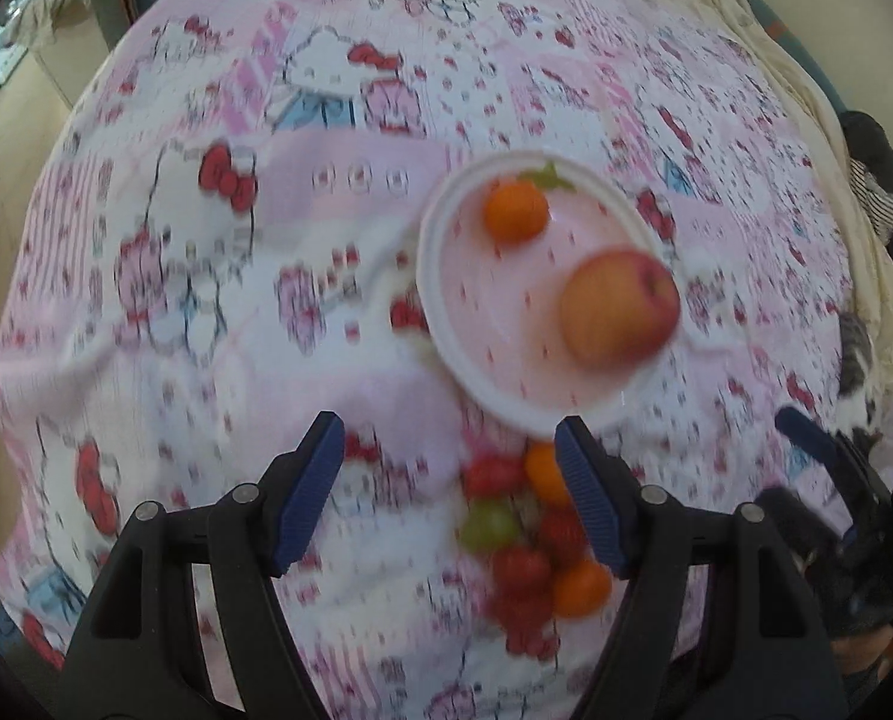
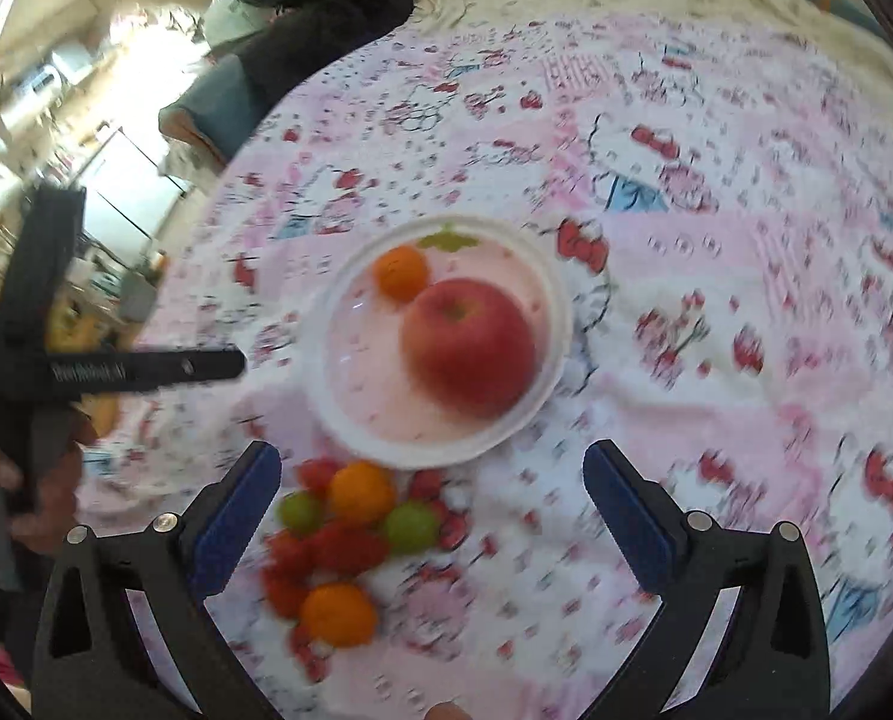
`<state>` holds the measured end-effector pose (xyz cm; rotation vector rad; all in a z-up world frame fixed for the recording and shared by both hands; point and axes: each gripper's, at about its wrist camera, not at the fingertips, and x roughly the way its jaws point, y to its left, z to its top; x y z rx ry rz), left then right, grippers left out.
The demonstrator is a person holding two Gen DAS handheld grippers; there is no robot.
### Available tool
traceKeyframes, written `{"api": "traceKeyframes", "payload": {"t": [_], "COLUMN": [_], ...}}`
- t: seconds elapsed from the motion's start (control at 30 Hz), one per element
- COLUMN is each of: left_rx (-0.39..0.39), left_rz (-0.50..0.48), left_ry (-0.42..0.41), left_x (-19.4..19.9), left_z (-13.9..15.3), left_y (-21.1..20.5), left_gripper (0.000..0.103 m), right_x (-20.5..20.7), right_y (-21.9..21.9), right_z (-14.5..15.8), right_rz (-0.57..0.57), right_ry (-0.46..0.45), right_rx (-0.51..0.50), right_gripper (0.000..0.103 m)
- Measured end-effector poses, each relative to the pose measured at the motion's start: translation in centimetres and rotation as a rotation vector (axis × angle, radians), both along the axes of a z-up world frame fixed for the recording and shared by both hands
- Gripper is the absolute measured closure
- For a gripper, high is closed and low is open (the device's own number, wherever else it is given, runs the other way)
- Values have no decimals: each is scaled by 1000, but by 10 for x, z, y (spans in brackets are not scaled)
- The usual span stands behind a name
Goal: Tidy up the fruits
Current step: 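Release the mandarin and apple onto the plate, opening both grippers, then grasp a strawberry with the left gripper while the right gripper grasps a mandarin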
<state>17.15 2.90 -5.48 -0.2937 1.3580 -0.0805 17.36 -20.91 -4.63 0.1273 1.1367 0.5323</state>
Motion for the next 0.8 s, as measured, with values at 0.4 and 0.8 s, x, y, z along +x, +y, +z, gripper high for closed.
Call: {"api": "traceKeyframes", "payload": {"t": [0.4, 0.8], "left_rx": [-17, -163], "left_rz": [-38, -2], "left_ry": [22, 63], "left_x": [-77, -94], "left_z": [-17, -49], "left_y": [-23, -46], "left_gripper": [33, 54], "right_x": [-54, -59], "right_y": [-19, -30], "right_z": [1, -10], "right_rz": [-167, -223], "right_ry": [-48, -38], "right_rx": [-86, -135], "right_gripper": [0, 0]}}
